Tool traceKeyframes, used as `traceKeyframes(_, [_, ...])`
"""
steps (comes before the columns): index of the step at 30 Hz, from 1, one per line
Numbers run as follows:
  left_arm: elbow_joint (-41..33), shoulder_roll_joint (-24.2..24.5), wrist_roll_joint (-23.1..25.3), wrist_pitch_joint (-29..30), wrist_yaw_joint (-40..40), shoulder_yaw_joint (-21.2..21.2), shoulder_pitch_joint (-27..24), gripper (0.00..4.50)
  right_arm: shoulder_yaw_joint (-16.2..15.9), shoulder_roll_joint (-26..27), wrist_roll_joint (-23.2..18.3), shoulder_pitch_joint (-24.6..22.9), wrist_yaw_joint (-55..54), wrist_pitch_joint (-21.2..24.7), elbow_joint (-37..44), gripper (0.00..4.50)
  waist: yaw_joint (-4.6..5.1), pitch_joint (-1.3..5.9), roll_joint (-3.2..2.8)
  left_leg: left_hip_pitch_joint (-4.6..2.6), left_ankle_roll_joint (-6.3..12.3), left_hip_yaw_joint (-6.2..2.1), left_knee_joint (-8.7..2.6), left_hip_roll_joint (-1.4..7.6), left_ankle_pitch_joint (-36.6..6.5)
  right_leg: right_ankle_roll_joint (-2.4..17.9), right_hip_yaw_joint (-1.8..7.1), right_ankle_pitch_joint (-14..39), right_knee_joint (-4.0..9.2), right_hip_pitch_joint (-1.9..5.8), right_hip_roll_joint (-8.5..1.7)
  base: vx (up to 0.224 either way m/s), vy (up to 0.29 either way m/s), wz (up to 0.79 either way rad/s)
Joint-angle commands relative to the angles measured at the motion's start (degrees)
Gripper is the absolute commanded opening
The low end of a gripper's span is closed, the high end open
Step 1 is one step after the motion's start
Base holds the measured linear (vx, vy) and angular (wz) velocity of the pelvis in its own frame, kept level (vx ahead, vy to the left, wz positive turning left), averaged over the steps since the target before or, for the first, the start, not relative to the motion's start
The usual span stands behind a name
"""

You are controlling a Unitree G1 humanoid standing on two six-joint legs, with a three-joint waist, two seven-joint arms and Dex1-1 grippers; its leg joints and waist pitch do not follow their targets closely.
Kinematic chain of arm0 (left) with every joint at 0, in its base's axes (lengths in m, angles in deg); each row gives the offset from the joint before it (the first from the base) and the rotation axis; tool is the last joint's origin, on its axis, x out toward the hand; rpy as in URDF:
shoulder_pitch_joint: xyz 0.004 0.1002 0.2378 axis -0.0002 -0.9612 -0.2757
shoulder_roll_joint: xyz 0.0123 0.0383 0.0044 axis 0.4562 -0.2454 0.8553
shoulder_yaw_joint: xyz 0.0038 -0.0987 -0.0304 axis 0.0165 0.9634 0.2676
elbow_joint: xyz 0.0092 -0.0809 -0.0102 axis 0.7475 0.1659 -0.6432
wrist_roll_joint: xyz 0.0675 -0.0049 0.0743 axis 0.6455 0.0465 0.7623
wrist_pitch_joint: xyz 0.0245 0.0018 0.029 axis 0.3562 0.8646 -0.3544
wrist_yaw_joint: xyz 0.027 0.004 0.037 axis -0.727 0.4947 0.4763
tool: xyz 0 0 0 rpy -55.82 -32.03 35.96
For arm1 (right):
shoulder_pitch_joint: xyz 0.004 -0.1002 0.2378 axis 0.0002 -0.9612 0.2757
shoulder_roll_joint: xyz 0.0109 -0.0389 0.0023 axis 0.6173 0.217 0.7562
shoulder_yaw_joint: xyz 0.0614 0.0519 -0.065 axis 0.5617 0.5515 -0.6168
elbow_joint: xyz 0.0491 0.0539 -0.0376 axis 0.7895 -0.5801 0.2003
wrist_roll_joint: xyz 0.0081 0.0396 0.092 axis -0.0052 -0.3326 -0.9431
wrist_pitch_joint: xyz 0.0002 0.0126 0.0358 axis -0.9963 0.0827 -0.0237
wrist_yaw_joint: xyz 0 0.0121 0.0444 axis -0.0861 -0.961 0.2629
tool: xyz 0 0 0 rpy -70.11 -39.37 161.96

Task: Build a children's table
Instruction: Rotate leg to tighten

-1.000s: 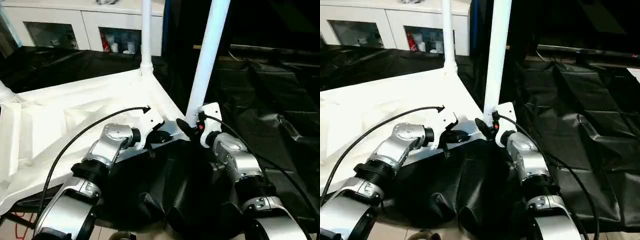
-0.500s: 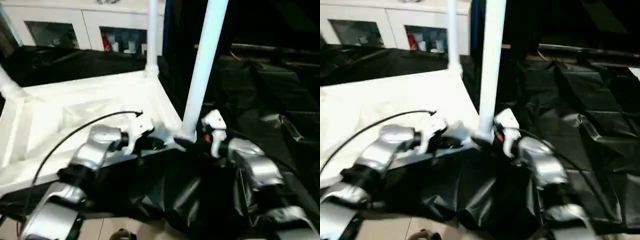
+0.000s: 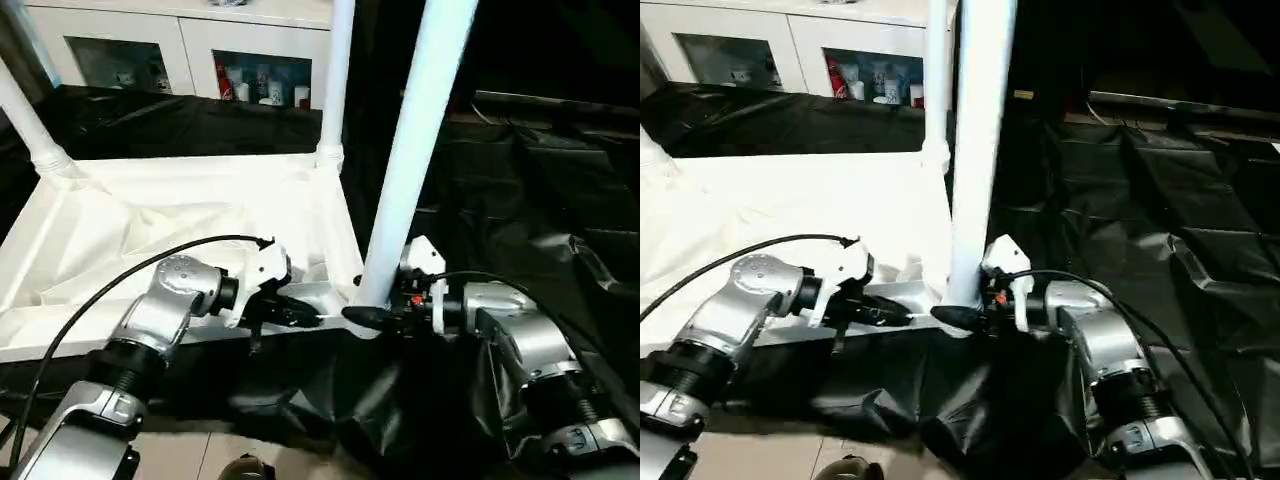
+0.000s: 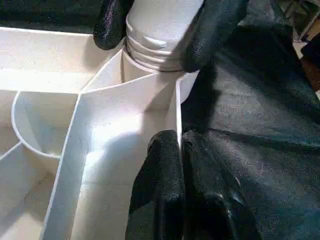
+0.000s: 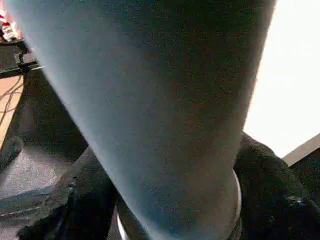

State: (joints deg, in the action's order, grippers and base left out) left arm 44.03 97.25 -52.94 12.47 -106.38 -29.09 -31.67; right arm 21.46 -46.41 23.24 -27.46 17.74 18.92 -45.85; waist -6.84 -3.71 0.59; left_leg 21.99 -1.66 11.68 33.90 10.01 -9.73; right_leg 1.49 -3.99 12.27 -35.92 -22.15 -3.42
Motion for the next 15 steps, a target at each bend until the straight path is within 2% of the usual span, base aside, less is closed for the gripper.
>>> traceKeyframes(1, [-2.1,-1.0,-1.6,-0.9,0.9,0.5,1.3,0.00,-1.9,0.8,-1.0,-1.0,1.2,0.5,1.8,2.84,0.13,4.07,0.09,-1.47,1.81,-2.00,-3.78,4.30,-10.0,12.2,3.48,8.5,4.50,2.16,-6.16,0.000,0.000,0.00])
traceKeyframes(6, [-0.1,-3.7,-1.3,-0.5,7.3,2.2,2.7,0.00,-0.6,3.5,-0.3,-1.2,-4.8,0.1,-0.6,2.69,0.20,4.05,0.20,-1.50,1.39,-2.10,-3.86,4.27,-10.2,12.3,3.48,8.7,4.51,2.08,-6.22,0.000,0.000,0.00])
traceKeyframes(8, [3.3,-6.6,-0.2,0.0,14.4,3.7,5.1,0.00,1.0,6.8,2.5,0.2,-14.4,-1.4,-5.1,2.69,0.45,4.02,0.25,-1.49,0.94,-2.13,-3.85,4.13,-10.1,12.2,3.55,9.3,4.63,2.06,-6.34,0.000,0.000,0.00])
traceKeyframes(9, [4.3,-7.4,0.2,0.0,16.2,3.9,5.8,0.00,1.7,8.0,3.2,0.8,-17.9,-1.5,-6.8,2.69,0.69,3.93,0.25,-1.63,0.36,-2.14,-3.90,4.02,-10.5,12.2,3.54,10.4,4.82,1.87,-6.35,0.000,0.000,0.00])
traceKeyframes(11, [6.6,-9.1,1.3,-0.2,20.1,4.0,7.5,0.00,3.7,11.1,3.9,2.6,-26.0,-1.0,-10.8,2.69,0.91,3.99,0.26,-1.59,-0.35,-2.24,-3.92,3.96,-10.5,12.0,3.55,11.4,4.81,2.02,-6.42,0.000,0.000,0.00])
traceKeyframes(12, [7.6,-10.0,1.9,-0.2,21.9,3.8,8.4,0.00,4.6,12.9,3.7,3.6,-29.0,-0.5,-12.3,2.69,1.22,4.10,-0.04,-1.64,-0.42,-2.25,-3.90,3.94,-10.5,12.1,3.61,10.4,4.75,2.02,-6.39,0.000,0.000,0.00])
traceKeyframes(14, [8.6,-11.0,2.6,-0.1,23.5,3.6,9.2,0.00,5.5,14.7,3.3,4.6,-32.0,0.0,-13.5,2.69,1.49,4.20,0.05,-1.59,-0.23,-2.26,-3.89,3.96,-10.0,12.2,3.60,8.6,4.65,2.27,-6.33,0.000,0.000,0.00])
traceKeyframes(15, [9.4,-11.5,3.1,-0.1,25.0,3.4,9.7,0.00,6.2,16.0,3.3,5.5,-34.7,-0.1,-14.5,2.68,1.60,4.28,-0.21,-1.50,0.27,-2.17,-3.79,3.92,-9.0,12.3,3.63,6.3,4.44,2.25,-6.20,0.000,0.000,0.00])
